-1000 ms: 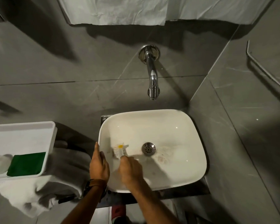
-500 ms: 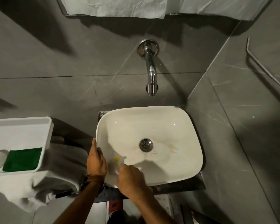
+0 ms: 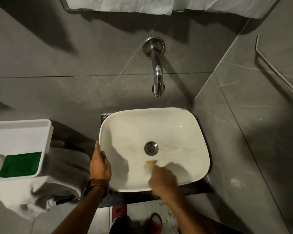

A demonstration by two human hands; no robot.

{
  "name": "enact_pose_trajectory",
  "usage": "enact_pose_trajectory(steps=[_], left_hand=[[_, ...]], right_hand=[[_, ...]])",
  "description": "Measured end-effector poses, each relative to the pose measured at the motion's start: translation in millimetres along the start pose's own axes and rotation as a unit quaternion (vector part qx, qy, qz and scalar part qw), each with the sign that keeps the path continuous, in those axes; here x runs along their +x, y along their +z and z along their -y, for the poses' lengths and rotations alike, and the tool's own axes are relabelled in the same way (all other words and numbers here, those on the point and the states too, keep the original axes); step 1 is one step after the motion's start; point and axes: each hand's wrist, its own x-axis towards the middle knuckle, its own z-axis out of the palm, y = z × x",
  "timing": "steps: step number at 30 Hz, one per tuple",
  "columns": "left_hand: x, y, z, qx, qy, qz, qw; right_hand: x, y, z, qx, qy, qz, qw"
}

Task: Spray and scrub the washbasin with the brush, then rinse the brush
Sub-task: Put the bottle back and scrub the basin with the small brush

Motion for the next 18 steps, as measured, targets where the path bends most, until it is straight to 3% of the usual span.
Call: enact_pose_trajectory(steps=[2, 3, 8, 11, 14, 16, 18], left_hand=[[0, 0, 0, 0.004, 0.003, 0.001, 1.0], [-1, 1, 0, 0.005, 0.004, 0.002, 1.0], [-1, 3, 4, -0.01, 0.002, 0.004, 1.0], [0, 5, 8, -0.011, 0.003, 0.004, 1.0], [2, 5, 9, -0.014, 0.007, 0.0, 1.0], [1, 5, 8, -0.014, 0.007, 0.0, 1.0], [1, 5, 8, -0.016, 0.0, 0.001, 1.0]], right_hand=[[-7, 14, 50, 0.067, -0.069, 0.085, 0.992], [-6, 17, 68, 0.076, -0.091, 0.086, 0.989], [68, -1, 81, 0.016, -0.122, -0.047, 0.991], [115, -25, 44, 0.061, -0.007, -0.172, 0.983], [122, -29, -3, 0.152, 0.153, -0.304, 0.928], [120, -22, -7, 0.185, 0.182, -0.293, 0.92], [130, -13, 19, 0.212, 0.15, -0.251, 0.933]])
